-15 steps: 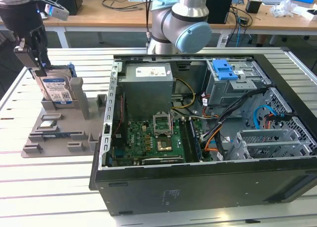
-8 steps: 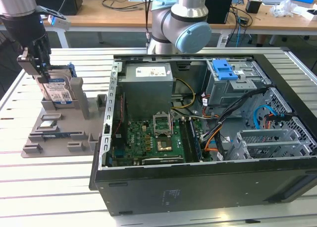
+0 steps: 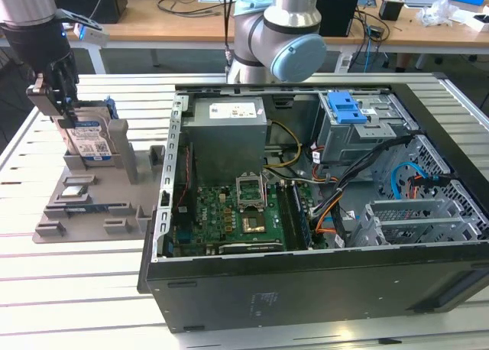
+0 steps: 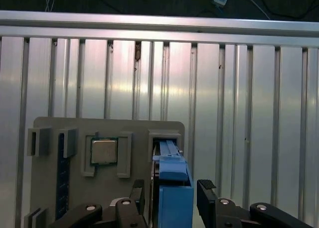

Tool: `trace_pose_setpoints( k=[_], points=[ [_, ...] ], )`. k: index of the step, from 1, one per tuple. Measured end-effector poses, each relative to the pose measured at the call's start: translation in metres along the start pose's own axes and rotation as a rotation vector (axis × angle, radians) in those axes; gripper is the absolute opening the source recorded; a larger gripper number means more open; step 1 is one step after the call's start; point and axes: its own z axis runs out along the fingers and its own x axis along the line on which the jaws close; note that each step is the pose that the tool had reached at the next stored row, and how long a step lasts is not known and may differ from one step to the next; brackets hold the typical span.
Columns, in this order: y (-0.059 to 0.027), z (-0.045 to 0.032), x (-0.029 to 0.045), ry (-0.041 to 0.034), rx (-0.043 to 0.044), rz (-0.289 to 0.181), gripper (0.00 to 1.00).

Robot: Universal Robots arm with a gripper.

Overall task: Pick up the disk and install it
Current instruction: 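Pick up the disk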

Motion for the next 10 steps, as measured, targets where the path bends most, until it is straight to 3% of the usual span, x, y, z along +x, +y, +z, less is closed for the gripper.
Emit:
trace_pose_setpoints(
  k=[2, 3, 10],
  points=[
    [0.0000, 0.0000, 0.0000, 0.0000, 0.0000, 0.000, 0.53],
    [0.0000, 0.0000, 0.0000, -0.0001, -0.0001, 0.000, 0.40],
    [0.0000, 0.0001, 0.0000, 0.0000, -0.0001, 0.000, 0.37]
  ],
)
